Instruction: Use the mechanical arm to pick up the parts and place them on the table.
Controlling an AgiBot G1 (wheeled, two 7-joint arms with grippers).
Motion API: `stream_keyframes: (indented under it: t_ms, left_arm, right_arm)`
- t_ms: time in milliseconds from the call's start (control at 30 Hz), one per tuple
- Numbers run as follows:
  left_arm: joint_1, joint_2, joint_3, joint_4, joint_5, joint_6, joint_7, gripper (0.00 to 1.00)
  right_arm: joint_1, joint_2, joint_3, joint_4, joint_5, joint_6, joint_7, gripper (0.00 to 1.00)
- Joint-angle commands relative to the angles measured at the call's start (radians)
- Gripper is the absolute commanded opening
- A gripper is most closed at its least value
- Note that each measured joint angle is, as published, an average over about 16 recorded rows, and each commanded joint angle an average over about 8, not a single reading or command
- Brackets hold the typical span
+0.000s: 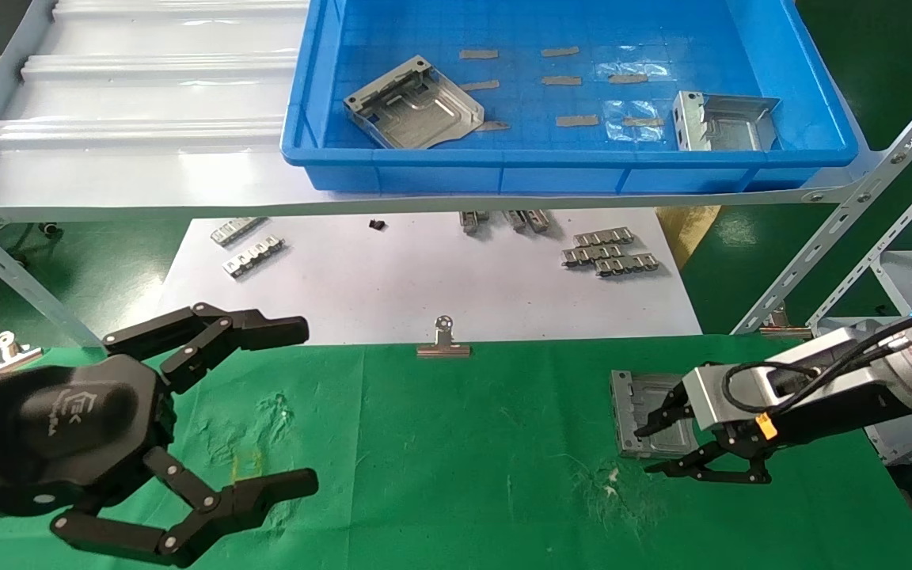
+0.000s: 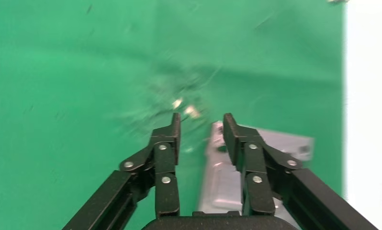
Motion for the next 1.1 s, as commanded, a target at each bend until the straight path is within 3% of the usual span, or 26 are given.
stream_keyframes:
  t_ms: [33,367,700,1100]
  left_arm:
    - [0.0,0.0,0.0,0.0,0.0,0.0,0.0,1.0]
    - [0.0,0.0,0.0,0.0,0.0,0.0,0.0,1.0]
    - [0.0,0.0,0.0,0.0,0.0,0.0,0.0,1.0]
    - [0.0,0.0,0.0,0.0,0.0,0.0,0.0,1.0]
  right_arm:
    - [0.015,0.014,0.01,0.015,0.019,-0.027,0.008,1.0]
    - [-0.014,0.074,0.062,0.107,0.142,-0.042,0.081,1.0]
    - [-0.021,0.069,0.073,0.109,0.123,-0.035,0.079,1.0]
    - [-0.162,0.13,0.274,0.301,0.152,-0.016,0.214,1.0]
